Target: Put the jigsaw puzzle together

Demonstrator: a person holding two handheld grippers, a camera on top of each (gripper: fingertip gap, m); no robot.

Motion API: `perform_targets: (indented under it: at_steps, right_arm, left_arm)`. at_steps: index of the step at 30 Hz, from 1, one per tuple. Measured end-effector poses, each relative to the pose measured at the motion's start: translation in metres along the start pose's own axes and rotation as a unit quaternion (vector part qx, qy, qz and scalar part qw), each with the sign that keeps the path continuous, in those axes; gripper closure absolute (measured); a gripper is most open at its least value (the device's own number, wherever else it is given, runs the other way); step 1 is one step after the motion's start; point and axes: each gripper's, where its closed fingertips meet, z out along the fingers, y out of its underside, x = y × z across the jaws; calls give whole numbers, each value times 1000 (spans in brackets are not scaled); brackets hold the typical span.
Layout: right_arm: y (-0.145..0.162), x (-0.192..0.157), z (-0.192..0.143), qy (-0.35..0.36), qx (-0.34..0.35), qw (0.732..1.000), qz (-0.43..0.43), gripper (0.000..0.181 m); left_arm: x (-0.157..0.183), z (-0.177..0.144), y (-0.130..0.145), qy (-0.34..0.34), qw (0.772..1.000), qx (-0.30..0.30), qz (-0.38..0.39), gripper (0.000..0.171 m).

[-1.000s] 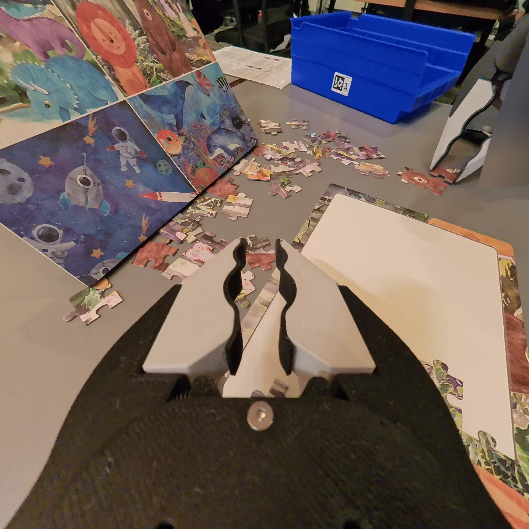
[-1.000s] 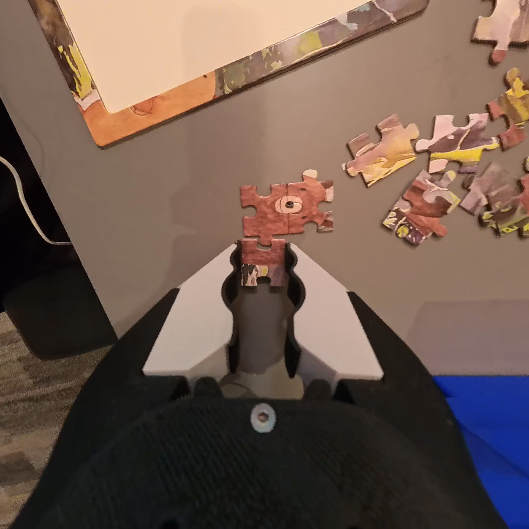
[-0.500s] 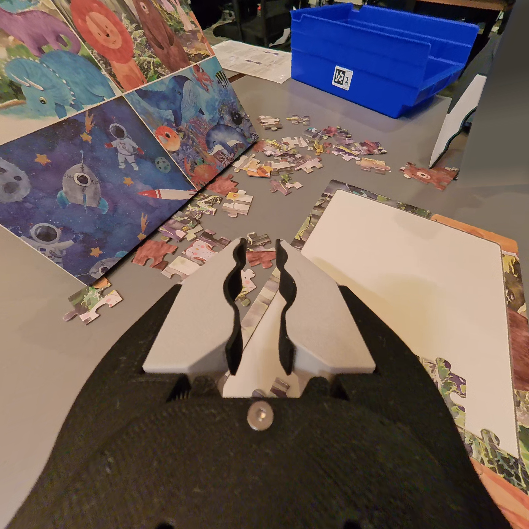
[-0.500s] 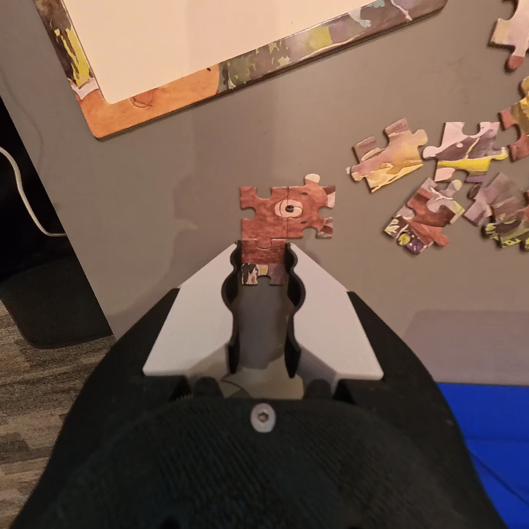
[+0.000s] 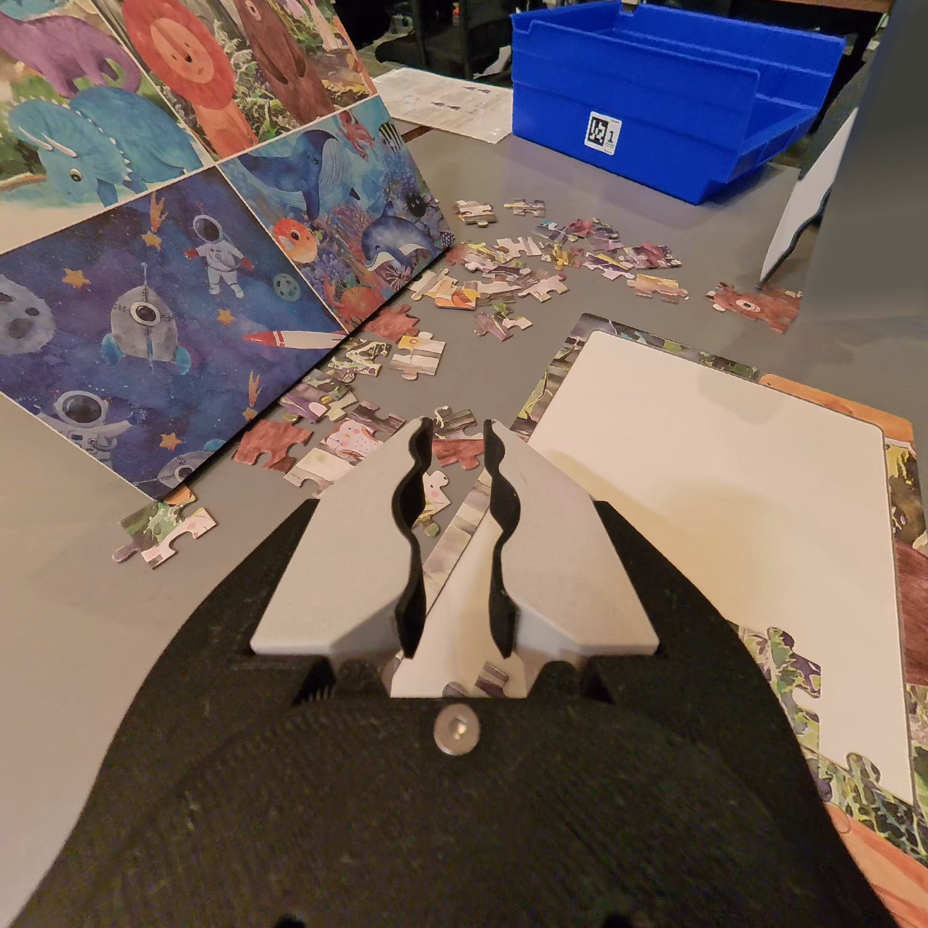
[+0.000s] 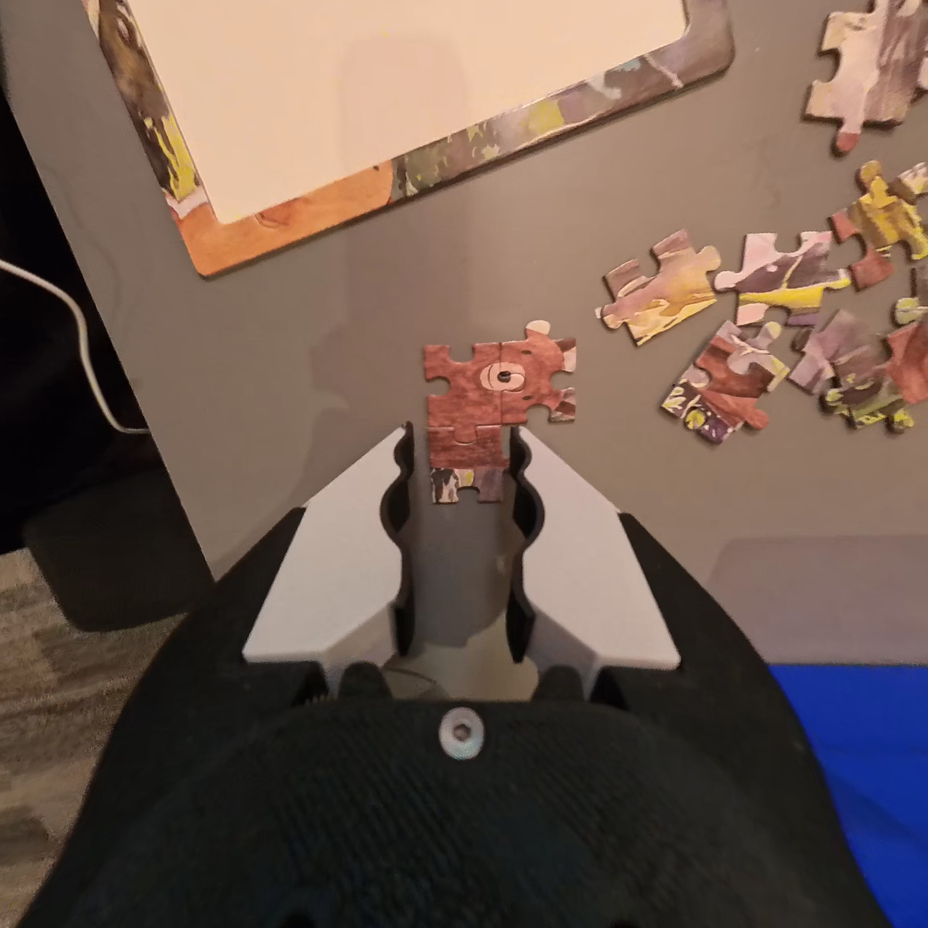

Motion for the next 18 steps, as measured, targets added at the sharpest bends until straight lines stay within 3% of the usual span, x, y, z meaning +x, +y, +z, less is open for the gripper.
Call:
perform_targets:
  at_steps: [18]
  right_arm:
    - [7, 2, 9, 15, 13, 999, 33, 164]
  left_arm:
    - [1, 1, 1, 0, 1000, -2, 3, 153]
